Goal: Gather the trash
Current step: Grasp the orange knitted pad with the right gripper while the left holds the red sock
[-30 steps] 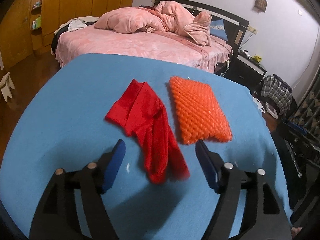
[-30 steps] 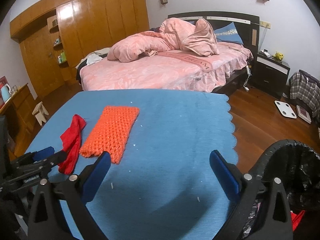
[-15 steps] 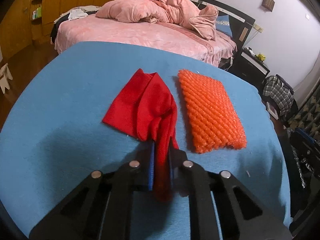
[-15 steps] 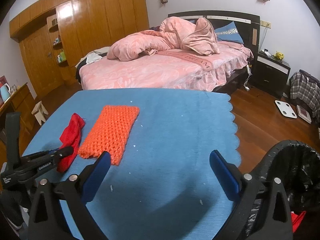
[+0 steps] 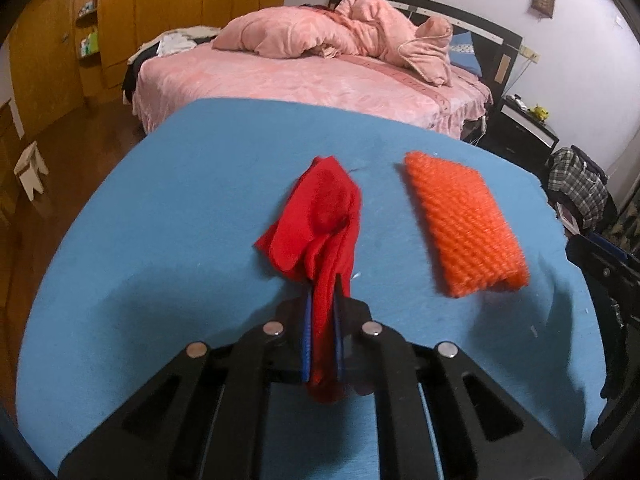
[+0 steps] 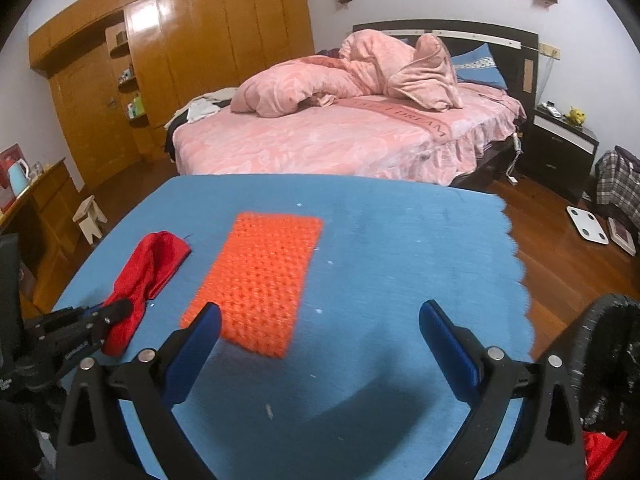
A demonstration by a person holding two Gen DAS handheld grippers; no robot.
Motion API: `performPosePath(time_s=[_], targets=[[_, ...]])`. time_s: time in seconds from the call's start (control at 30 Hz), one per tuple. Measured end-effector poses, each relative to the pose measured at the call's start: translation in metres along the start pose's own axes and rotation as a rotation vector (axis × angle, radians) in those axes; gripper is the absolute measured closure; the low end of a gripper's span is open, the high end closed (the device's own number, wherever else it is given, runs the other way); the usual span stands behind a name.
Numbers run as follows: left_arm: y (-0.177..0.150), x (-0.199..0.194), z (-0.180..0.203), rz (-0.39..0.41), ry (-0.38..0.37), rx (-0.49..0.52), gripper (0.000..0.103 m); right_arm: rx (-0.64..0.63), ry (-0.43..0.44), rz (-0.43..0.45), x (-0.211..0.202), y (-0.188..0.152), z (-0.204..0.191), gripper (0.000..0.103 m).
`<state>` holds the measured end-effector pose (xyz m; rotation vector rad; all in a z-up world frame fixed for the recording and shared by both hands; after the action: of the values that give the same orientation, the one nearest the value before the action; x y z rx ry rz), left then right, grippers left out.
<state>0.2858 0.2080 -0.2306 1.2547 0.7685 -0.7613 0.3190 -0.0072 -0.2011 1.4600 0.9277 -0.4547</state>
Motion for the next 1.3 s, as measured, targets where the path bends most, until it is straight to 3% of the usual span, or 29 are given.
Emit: performPosePath(time_s=[0.33, 0.43, 0.5, 0.57, 0.73, 0.8, 0.87, 1.3], targets=[[-0.001, 0.006, -0.008, -0.013, -0.022, -0.022, 0.095, -0.048, 0.010, -0.051, 0.031, 0.004, -0.034, 0.007], [0.000, 0.007, -0.008, -0.015, -0.024, -0.024, 0.095, -0.064, 0.011, -0.087, 0.045, 0.000, -0.038, 0.012], [-0.001, 0.008, -0.007, -0.016, -0.022, -0.022, 0.095, -0.075, 0.023, -0.121, 0.053, -0.007, -0.041, 0.025], [-0.002, 0.008, -0.007, -0.018, -0.022, -0.021, 0.095, -0.074, 0.040, -0.139, 0.057, -0.011, -0.042, 0.032], [-0.002, 0.009, -0.008, -0.019, -0.016, -0.018, 0.095, -0.088, 0.076, -0.136, 0.056, -0.013, -0.047, 0.056], [-0.003, 0.010, -0.007, -0.019, -0.011, -0.015, 0.094, -0.106, 0.094, -0.134, 0.056, -0.015, -0.053, 0.071], [-0.003, 0.010, -0.007, -0.019, -0.012, -0.016, 0.094, -0.119, 0.099, -0.133, 0.056, -0.016, -0.057, 0.075], [-0.004, 0.011, -0.006, -0.020, 0.003, -0.008, 0.094, -0.114, 0.100, -0.133, 0.056, -0.017, -0.057, 0.077]])
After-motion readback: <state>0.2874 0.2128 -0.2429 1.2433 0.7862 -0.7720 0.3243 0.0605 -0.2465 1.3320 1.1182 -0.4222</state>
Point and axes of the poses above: each gripper's, at about its wrist camera, not at the fingertips, and x roughly the way its jaws point, z to its right, y to its top, the point moved 7 cm from there along x, roughly the way its jaws point, and after that the axes turned 9 degrees about -z, right-handed, at the moved point
